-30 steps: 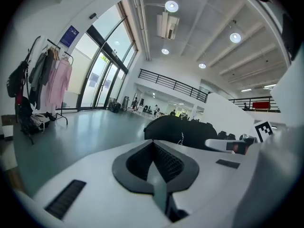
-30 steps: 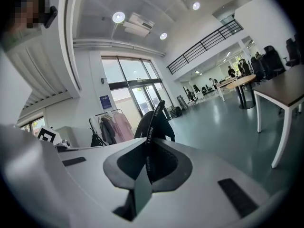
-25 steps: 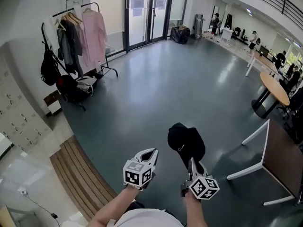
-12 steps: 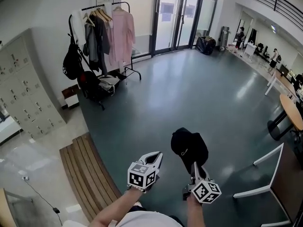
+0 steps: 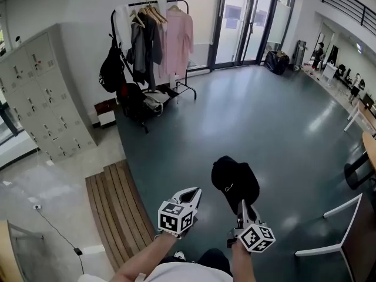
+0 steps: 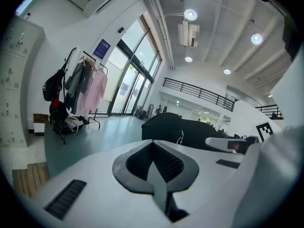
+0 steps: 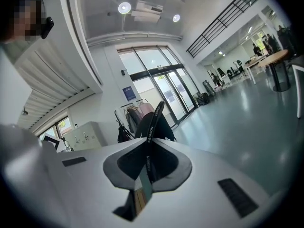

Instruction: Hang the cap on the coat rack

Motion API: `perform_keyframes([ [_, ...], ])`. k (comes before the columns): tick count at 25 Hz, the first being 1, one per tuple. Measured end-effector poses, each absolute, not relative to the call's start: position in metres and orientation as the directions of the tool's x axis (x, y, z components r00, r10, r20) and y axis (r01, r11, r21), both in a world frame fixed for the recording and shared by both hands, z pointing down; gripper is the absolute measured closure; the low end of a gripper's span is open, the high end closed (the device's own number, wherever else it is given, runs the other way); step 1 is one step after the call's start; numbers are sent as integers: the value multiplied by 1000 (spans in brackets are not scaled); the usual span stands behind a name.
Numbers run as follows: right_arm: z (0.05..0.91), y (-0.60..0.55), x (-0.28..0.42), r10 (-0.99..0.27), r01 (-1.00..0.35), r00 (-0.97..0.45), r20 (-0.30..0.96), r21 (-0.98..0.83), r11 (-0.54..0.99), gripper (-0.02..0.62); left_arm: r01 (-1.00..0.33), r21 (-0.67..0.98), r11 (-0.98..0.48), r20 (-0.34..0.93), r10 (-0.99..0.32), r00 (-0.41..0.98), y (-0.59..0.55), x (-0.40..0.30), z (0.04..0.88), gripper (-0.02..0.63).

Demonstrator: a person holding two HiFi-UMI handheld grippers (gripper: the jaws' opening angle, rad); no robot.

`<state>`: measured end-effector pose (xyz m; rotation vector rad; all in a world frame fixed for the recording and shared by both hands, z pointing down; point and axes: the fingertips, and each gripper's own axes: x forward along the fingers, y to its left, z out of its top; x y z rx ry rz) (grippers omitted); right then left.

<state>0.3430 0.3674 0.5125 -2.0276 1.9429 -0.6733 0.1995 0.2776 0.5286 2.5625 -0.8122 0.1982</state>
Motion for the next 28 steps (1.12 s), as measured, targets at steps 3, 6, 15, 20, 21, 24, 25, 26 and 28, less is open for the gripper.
perform_keyframes([
  [3,518,356,326,-985,-871,-38,167,-489,-49,577,-602,378,-703,264,-542,798,271,181,533,603],
  [6,522,337,308,-981,-868,-85,176,-496,-14,577,-632,387,-671,270,-573,774,261,160,537,603],
  [15,537,258,254,-958,-852,-227,175,-513,108,578,-719,391,-575,280,-670,688,205,101,551,603],
  [20,538,204,233,-947,-832,-283,155,-530,162,577,-750,371,-547,284,-703,653,157,82,550,603],
  [21,538,192,230,-944,-830,-293,152,-531,172,577,-755,369,-542,281,-709,647,145,79,548,603],
  [24,537,157,224,-937,-821,-314,152,-539,188,578,-765,365,-530,278,-722,633,113,73,543,603],
  [25,535,147,222,-936,-819,-319,152,-541,192,577,-768,364,-527,280,-724,630,104,72,542,603],
  [26,533,136,221,-934,-817,-324,150,-542,197,578,-771,362,-524,283,-726,627,95,71,540,603],
  [28,530,114,218,-931,-814,-335,145,-541,209,577,-776,358,-519,284,-732,620,75,68,538,603],
])
